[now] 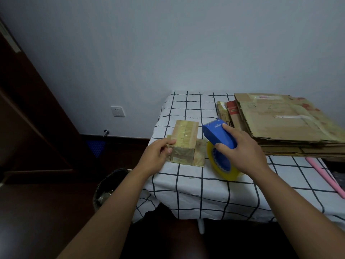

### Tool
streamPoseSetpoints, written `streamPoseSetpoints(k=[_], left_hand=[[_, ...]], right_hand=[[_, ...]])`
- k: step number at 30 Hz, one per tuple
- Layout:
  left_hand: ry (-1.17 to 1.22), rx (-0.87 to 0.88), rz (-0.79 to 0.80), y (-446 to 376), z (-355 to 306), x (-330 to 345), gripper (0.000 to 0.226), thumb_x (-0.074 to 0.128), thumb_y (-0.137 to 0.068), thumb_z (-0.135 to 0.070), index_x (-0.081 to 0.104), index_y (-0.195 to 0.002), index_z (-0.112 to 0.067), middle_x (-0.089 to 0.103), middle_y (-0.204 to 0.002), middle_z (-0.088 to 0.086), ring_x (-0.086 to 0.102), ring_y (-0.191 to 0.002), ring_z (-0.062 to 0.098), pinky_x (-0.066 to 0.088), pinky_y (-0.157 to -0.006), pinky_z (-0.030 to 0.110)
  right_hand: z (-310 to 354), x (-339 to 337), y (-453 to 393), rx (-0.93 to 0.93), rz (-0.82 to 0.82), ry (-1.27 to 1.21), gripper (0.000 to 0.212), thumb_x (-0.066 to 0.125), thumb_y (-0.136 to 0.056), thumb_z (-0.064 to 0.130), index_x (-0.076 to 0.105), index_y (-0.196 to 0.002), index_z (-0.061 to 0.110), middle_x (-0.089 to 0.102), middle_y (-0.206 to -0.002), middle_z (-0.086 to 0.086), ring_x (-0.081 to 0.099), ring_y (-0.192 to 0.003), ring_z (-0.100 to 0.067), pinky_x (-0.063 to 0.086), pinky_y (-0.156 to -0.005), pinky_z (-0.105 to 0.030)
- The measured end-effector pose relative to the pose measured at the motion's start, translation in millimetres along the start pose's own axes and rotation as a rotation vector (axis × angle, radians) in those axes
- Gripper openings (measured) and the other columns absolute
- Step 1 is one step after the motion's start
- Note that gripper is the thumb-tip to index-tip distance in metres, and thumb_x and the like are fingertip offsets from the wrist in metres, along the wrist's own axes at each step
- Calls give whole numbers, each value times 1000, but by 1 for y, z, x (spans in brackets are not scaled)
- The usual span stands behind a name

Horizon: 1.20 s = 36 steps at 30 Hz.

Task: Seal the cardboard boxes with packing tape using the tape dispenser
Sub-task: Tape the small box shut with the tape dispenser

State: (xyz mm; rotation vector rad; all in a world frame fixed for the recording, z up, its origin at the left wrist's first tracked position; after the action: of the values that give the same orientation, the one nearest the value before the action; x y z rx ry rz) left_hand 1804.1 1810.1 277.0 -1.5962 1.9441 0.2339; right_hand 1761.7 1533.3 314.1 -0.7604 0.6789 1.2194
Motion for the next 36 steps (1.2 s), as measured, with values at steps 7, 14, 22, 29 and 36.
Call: streamPoseSetpoints(k=[7,14,22,29,36], left_hand=[[-9,1,-52,-5,4,7,19,66,-92,-27,66,-111,-32,56,-102,-10,54,-94,-1,42,-79,13],[-142,97,-58,-7,2,9,27,69,-90,-26,64,-115,-19,55,-99,-9,53,-88,1,46,-77,23],[-228,147,-18,-10,1,8,23,66,-92,-26,62,-114,-20,54,-99,-12,52,-86,1,48,-74,28],[-360,164,-10,-9,-5,6,19,63,-92,-20,63,-111,-18,55,-99,-11,55,-91,14,48,-76,34],[-642,282,-51,-12,-29,13,40,49,-93,-56,57,-96,-17,61,-106,-2,53,-98,19,42,-82,35]], right_hand=[[0,0,0,-7,-11,9,70,57,-85,59,30,-149,49,46,-115,9,49,-100,-15,40,-75,-35],[-2,1,0,-15,-18,13,70,58,-86,58,30,-149,49,43,-114,12,47,-99,-13,40,-75,-35],[-4,2,1,-16,-13,1,70,58,-85,59,30,-149,49,49,-123,6,48,-100,-13,41,-77,-35],[-4,2,1,-10,-15,-10,70,58,-84,60,30,-148,51,51,-124,5,51,-103,-16,43,-78,-37],[-6,1,2,-13,-11,-14,71,57,-85,60,29,-149,50,50,-127,5,53,-106,-17,45,-79,-37]])
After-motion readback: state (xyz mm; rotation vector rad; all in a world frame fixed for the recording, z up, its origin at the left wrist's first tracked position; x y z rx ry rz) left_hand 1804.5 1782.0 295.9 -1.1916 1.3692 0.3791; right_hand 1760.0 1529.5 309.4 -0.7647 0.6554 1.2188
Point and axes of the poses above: each hand's wrist, its own y-axis away from the middle knuckle, its own x-axis out of the palm, z = x × y, the point moved 3 cm from there along -y, towards the middle knuckle
